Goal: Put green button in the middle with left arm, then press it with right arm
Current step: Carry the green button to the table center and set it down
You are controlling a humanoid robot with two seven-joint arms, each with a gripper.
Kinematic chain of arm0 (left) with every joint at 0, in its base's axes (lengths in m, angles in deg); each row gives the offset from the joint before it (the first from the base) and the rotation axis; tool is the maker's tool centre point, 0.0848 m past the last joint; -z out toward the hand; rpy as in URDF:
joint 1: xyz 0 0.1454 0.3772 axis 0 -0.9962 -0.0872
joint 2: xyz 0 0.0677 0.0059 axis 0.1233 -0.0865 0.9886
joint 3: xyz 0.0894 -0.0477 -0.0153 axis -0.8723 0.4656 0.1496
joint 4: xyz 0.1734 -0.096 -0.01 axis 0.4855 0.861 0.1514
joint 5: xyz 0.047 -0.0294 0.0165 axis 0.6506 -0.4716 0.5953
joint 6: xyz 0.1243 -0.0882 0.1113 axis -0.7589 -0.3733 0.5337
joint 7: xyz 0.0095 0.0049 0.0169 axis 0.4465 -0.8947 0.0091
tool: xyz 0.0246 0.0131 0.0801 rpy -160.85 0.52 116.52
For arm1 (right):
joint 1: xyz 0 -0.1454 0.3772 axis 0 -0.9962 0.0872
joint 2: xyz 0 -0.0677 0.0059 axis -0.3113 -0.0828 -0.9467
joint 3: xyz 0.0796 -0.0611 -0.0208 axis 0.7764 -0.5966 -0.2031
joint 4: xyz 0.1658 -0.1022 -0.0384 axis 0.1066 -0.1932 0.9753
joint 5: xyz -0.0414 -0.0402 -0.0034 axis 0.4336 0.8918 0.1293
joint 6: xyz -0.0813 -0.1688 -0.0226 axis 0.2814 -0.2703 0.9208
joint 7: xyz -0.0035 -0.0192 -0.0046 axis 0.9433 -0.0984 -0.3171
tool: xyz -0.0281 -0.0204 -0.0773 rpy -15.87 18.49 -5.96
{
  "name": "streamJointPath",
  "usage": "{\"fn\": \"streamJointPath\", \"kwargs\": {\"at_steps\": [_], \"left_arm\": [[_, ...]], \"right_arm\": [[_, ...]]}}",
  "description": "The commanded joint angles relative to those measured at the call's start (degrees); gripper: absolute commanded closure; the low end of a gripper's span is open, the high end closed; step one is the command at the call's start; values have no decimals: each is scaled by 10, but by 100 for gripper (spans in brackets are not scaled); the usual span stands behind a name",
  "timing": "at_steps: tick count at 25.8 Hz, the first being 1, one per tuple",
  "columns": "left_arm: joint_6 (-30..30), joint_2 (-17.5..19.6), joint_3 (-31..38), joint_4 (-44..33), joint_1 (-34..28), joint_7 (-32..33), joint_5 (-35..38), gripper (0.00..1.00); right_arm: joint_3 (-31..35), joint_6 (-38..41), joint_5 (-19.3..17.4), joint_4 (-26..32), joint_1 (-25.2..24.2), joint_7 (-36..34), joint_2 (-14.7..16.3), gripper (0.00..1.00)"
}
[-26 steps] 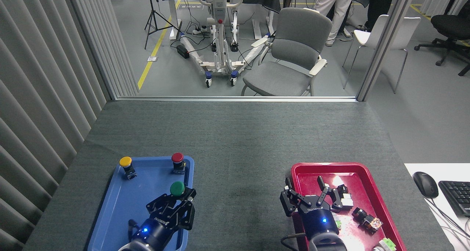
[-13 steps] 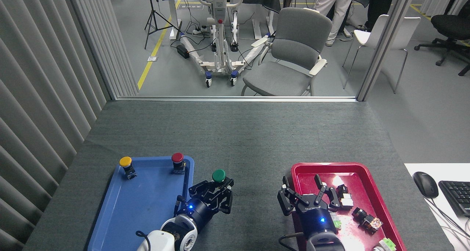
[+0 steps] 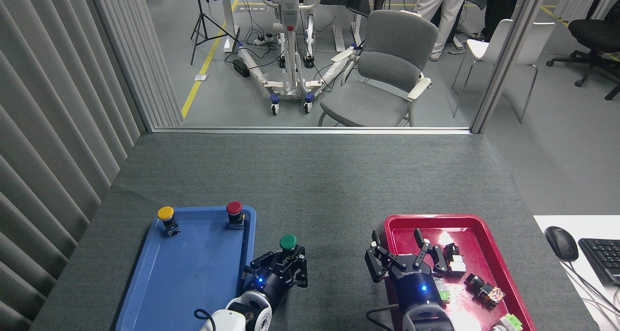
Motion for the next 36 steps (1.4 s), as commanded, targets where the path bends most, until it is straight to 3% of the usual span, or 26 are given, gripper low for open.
{"fn": "streamJointPath", "kwargs": {"at_steps": [1,2,10,13,20,25,26,28,29,36], "left_arm": [[4,-3,-1,10,1,4,1,96],[6,-4,-3,10,2,4,1,92],[20,-5,-20,12,8,4,2,87],[22,-4,-21,14,10,-2,1,73],[11,-8,-20,28,11,-5,1,57],[9,-11,-20,29,11,-5,1,54],[9,-12,-20,29,11,-5,1,51],[10,-12,-21,29,10,-6,1,33],[11,-11,-21,28,10,-10,1,29],[7,-10,-19,28,7,-23,1,19]], "right_arm": [[-1,-1,0,0,2,4,-2,1],[-1,-2,1,0,2,4,-3,1],[-2,-2,1,-1,10,6,-8,1],[-2,-2,3,-3,11,5,-8,1],[-7,-7,3,-8,20,4,-10,1],[-24,-41,23,-12,22,5,-17,1],[-33,-50,23,-11,25,6,-17,1],[-44,-64,22,-12,29,7,-17,1],[-45,-67,22,-12,29,7,-18,1],[-47,-67,20,-11,27,6,-20,1]]}}
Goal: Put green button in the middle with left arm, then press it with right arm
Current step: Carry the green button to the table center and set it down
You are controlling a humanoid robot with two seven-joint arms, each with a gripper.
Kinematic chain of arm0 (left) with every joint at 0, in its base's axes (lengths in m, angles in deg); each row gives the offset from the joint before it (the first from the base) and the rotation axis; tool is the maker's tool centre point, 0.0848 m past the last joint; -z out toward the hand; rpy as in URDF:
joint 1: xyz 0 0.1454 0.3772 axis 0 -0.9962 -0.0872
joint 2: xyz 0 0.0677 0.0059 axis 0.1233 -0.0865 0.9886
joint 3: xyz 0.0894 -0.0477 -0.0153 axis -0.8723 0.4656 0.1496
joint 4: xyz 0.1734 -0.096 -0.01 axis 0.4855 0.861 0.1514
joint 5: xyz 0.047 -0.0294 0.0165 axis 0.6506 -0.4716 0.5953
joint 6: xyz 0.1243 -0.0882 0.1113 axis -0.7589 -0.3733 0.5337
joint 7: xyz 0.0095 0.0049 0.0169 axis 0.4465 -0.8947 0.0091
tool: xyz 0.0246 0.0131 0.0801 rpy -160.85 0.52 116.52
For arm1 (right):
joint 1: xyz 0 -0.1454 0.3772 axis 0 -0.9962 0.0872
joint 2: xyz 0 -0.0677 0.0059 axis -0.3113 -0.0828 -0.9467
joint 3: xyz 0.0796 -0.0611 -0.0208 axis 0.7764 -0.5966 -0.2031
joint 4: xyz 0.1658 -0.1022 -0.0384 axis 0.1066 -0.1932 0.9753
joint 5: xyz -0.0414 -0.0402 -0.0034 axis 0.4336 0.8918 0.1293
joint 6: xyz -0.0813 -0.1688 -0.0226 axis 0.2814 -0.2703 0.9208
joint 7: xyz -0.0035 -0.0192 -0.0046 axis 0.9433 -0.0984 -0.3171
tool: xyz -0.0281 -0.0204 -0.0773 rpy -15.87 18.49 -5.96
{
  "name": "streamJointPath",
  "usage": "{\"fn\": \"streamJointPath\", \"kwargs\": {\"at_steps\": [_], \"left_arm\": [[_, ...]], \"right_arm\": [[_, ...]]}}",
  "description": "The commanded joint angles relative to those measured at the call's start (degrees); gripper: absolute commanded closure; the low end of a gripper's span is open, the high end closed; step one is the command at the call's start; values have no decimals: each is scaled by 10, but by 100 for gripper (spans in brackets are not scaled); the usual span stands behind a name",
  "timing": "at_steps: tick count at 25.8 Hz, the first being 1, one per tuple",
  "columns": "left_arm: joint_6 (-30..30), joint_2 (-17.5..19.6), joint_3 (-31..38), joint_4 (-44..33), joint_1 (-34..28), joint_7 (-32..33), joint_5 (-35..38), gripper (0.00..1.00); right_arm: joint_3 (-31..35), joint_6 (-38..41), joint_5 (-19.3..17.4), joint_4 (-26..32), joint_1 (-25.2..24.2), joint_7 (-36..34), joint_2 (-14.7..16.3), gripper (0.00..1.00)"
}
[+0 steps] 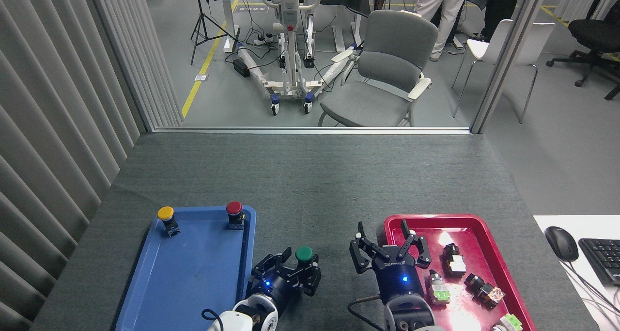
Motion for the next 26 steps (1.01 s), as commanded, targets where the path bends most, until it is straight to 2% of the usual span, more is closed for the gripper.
{"fn": "streamJointPath", "kwargs": {"at_steps": [1,4,7,9,20,23,26], "left_arm": [[-10,-1,1,0,-2,-2,0,18],[-20,3,1,-9,-4,-2,0,10],[-21,5,0,-32,-12,-9,0,9],[-22,6,2,-47,-31,-14,1,3],[-21,13,4,-85,-51,-14,-8,1],[-22,32,4,-118,-69,-15,-7,1],[-25,66,6,-164,-93,-14,-7,1]], "right_arm": [[-2,0,0,0,-2,1,0,1],[-2,1,-1,1,-3,0,0,1],[-2,5,-1,1,-4,0,0,1],[-3,4,-1,1,-5,0,0,1],[-15,3,-2,1,-6,-2,0,1],[-17,3,-1,0,-7,-3,0,1],[-16,4,-1,0,-7,-4,0,1]]}}
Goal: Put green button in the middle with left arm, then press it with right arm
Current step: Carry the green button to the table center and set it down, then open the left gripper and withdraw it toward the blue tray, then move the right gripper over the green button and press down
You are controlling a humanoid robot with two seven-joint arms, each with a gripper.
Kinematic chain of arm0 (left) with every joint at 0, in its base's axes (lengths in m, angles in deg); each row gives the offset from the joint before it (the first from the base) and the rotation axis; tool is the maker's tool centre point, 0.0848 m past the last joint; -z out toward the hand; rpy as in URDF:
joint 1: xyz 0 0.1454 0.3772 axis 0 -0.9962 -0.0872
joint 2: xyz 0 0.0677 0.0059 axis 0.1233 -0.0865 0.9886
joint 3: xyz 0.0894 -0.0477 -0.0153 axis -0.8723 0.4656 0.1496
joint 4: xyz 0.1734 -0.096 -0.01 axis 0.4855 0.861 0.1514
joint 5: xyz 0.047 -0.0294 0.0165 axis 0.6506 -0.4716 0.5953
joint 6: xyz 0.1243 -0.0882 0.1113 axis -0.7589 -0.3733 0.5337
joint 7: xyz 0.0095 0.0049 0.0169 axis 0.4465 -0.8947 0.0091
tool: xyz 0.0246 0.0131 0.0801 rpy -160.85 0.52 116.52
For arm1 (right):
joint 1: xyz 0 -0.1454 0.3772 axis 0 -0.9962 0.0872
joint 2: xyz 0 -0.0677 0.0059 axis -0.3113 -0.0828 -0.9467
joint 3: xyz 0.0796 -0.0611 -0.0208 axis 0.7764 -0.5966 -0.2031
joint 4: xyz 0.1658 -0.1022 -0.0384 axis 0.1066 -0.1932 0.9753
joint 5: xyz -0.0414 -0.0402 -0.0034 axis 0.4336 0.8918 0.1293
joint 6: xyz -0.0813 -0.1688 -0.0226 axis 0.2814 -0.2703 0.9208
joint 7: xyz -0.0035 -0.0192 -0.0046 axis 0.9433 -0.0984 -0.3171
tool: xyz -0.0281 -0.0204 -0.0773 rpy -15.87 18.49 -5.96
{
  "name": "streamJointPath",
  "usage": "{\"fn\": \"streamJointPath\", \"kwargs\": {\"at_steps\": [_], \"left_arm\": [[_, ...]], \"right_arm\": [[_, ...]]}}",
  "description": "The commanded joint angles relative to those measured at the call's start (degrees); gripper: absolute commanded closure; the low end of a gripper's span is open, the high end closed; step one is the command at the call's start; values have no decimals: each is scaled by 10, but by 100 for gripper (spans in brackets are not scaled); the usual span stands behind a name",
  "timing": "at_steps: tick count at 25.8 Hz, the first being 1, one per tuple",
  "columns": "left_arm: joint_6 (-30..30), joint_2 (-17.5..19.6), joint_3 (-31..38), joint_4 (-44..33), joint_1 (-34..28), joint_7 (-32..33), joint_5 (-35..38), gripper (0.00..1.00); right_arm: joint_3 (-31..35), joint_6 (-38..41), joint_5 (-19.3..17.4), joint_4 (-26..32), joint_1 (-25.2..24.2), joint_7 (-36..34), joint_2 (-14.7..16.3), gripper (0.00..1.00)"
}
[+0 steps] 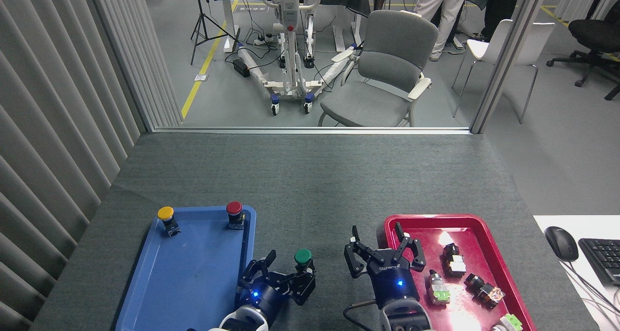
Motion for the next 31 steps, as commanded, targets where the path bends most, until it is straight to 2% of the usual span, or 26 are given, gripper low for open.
{"fn": "streamJointPath", "kwargs": {"at_steps": [1,5,9,15,17,18,19,22,25,27,31], "left_arm": [[-9,35,1,-47,-25,1,0,1],[-44,69,3,-86,-52,0,0,1],[-48,103,8,-141,-94,-6,-1,1],[-46,147,74,-243,-191,-41,0,1],[-48,160,98,-257,-194,-42,-1,1],[-51,156,116,-257,-191,-41,-3,1],[-57,149,137,-256,-188,-37,-4,1],[-127,111,167,-246,-176,-25,-2,1],[-192,112,165,-217,-131,12,-3,1],[-191,109,165,-185,-106,41,-3,1],[-191,108,165,-146,-71,59,-4,1]], "right_arm": [[0,0,-1,-1,0,-1,1,1],[1,0,-2,0,1,-1,2,1],[1,0,-2,0,-1,-1,2,1],[-2,2,-1,0,-6,-2,0,3],[-22,15,-1,3,-8,1,0,21],[-34,24,-2,3,-7,3,0,30],[-40,31,-2,4,-6,5,0,35],[-50,47,-2,4,-3,20,0,43],[-69,73,-2,-1,2,53,4,47],[-75,96,-2,-1,8,58,8,54],[-78,152,-2,-1,9,73,6,78]]}}
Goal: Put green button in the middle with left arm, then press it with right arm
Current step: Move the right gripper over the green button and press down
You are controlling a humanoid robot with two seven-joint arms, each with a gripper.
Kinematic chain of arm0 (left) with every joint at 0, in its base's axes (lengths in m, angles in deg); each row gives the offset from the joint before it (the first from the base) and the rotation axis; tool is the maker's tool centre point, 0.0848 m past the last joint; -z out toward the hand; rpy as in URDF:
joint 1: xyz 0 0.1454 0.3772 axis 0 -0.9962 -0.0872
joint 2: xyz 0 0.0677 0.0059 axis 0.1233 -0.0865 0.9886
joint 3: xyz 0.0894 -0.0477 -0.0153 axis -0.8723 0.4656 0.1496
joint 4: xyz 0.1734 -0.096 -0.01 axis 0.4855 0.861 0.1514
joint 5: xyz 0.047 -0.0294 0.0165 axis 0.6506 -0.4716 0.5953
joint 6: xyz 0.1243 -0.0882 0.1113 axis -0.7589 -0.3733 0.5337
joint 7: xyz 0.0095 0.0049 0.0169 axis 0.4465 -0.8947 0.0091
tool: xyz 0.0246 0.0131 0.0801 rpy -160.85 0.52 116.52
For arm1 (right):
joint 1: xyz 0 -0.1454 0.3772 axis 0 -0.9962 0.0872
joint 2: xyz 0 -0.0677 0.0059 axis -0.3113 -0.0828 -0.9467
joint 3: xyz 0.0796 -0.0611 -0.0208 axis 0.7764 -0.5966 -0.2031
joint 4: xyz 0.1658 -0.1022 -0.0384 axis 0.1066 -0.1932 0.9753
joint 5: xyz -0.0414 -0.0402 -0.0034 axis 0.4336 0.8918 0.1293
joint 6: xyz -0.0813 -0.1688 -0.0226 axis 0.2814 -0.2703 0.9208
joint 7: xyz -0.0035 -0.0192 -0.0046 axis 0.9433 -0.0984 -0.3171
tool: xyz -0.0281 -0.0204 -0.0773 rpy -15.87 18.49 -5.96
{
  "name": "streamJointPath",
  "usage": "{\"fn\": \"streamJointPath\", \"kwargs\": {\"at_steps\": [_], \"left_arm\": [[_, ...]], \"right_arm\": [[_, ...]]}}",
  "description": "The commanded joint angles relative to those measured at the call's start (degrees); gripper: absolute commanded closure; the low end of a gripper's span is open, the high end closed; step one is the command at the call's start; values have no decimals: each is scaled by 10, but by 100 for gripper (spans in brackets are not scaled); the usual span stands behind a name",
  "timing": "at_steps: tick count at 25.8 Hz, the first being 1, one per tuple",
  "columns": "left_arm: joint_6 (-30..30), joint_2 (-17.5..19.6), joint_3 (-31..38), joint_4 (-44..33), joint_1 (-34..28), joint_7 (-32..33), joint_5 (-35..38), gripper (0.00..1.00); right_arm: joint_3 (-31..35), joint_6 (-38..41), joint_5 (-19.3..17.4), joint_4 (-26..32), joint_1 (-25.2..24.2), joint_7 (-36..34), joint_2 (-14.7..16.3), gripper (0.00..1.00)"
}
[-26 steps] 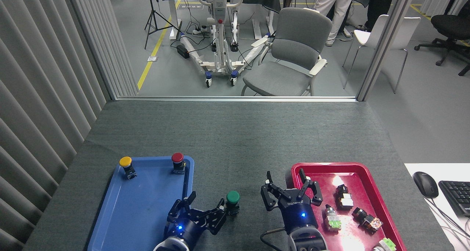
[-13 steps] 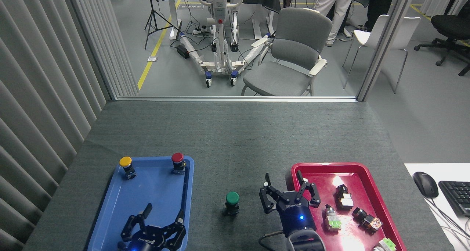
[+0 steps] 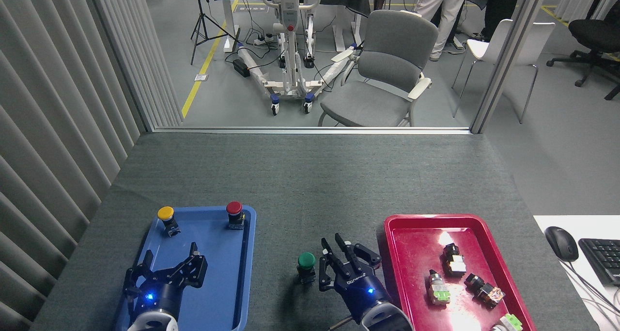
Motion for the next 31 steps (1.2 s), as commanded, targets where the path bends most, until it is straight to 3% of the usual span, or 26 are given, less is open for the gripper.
{"fn": "streamJointPath", "kwargs": {"at_steps": [1,6,12,23,26,31], "left_arm": [[-4,-5,1,39,34,15,-1,1],[-4,-12,0,46,45,16,-1,1],[-3,-17,-18,40,43,16,-1,1],[12,-12,-34,39,38,12,-2,1],[46,-6,-33,39,41,7,-1,1],[164,3,-31,47,45,3,-1,1]], "right_arm": [[-4,48,0,-1,1,22,0,83],[-5,72,0,-5,4,33,0,100],[-7,73,0,-37,29,33,-6,100],[-20,73,0,-48,31,68,-11,100],[-20,73,0,-48,31,70,-11,100],[-27,75,-1,-57,34,91,-12,100]]}}
